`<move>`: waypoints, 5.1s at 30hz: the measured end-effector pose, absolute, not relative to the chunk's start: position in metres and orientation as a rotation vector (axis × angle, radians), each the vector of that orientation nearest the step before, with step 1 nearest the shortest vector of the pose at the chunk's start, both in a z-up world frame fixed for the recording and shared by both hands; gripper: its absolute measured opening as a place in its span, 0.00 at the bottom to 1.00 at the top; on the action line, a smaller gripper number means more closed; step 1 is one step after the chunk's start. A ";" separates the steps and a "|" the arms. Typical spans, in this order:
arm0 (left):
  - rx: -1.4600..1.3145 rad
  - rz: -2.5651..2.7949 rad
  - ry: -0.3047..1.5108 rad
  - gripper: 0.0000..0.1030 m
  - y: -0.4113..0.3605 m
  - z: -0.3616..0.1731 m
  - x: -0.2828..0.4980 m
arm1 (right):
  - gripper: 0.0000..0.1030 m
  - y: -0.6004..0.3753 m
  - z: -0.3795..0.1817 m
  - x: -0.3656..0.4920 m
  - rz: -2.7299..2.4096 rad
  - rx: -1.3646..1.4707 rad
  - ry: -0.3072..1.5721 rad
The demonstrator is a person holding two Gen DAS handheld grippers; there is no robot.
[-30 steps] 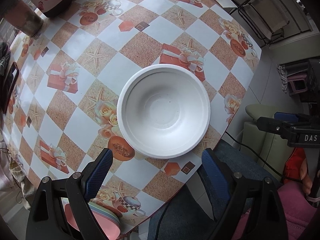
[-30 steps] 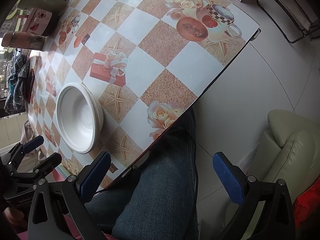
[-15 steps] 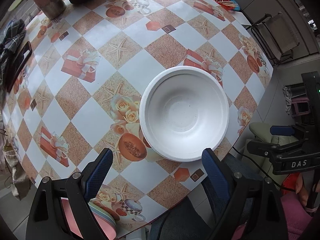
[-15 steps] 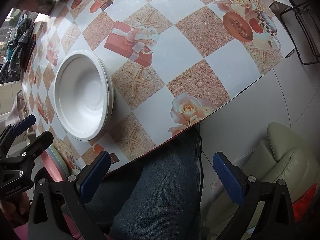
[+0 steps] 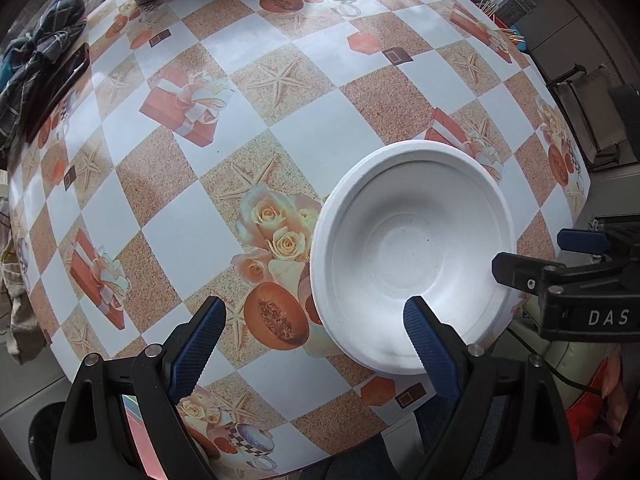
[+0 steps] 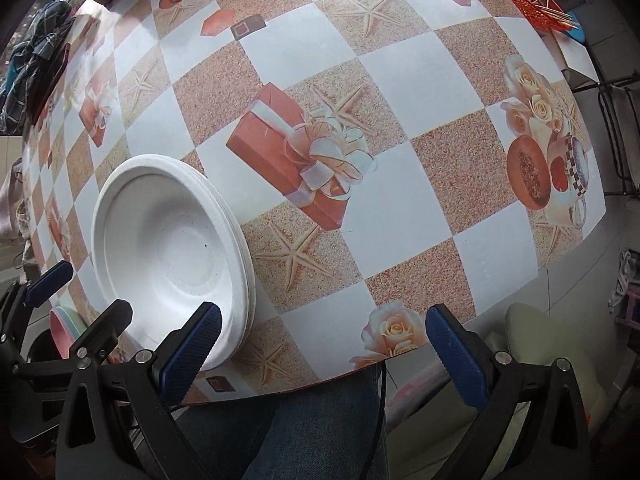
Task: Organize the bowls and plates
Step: 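Close both grippers on the nested bowls' rim, then lift the nested bowls with both grippers and carry them toward the plate stack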
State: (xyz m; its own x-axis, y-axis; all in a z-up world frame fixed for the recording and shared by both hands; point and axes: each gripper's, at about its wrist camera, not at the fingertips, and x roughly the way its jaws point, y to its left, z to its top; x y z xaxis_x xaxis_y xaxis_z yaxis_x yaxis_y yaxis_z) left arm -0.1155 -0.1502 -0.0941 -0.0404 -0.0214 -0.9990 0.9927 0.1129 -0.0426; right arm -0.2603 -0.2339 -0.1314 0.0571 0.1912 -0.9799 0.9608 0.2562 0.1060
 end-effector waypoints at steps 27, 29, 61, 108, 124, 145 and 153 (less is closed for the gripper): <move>1.009 -1.004 1.415 1.00 -0.153 -0.163 -0.098 | 1.00 -0.269 -0.173 -0.170 -0.695 1.019 1.562; 1.011 -1.005 1.417 1.00 -0.152 -0.163 -0.096 | 1.00 -0.268 -0.180 -0.183 -0.698 1.024 1.558; 0.997 -1.012 1.408 1.00 -0.152 -0.161 -0.101 | 1.00 -0.268 -0.174 -0.195 -0.759 1.010 1.471; 1.022 -1.126 1.462 0.36 -0.137 -0.137 -0.134 | 0.28 -0.227 -0.149 -0.178 -0.587 1.105 1.450; 0.835 -1.006 1.465 0.36 -0.082 -0.107 -0.079 | 0.28 -0.159 -0.118 -0.089 -0.455 0.954 1.527; 0.696 -1.079 1.351 0.36 -0.074 -0.044 -0.016 | 0.28 -0.188 -0.044 -0.057 -0.481 0.752 1.481; 0.665 -1.105 1.342 0.36 -0.082 -0.040 -0.017 | 0.29 -0.192 -0.037 -0.055 -0.501 0.712 1.477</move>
State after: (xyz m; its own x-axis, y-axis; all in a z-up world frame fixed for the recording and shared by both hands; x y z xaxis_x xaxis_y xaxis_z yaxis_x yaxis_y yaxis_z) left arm -0.0168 -0.0816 -0.0401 -0.1220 -0.2372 -0.9638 0.9001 0.3827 -0.2081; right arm -0.0551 -0.1925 -0.0371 0.0537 0.1199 -0.9913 0.6978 0.7056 0.1231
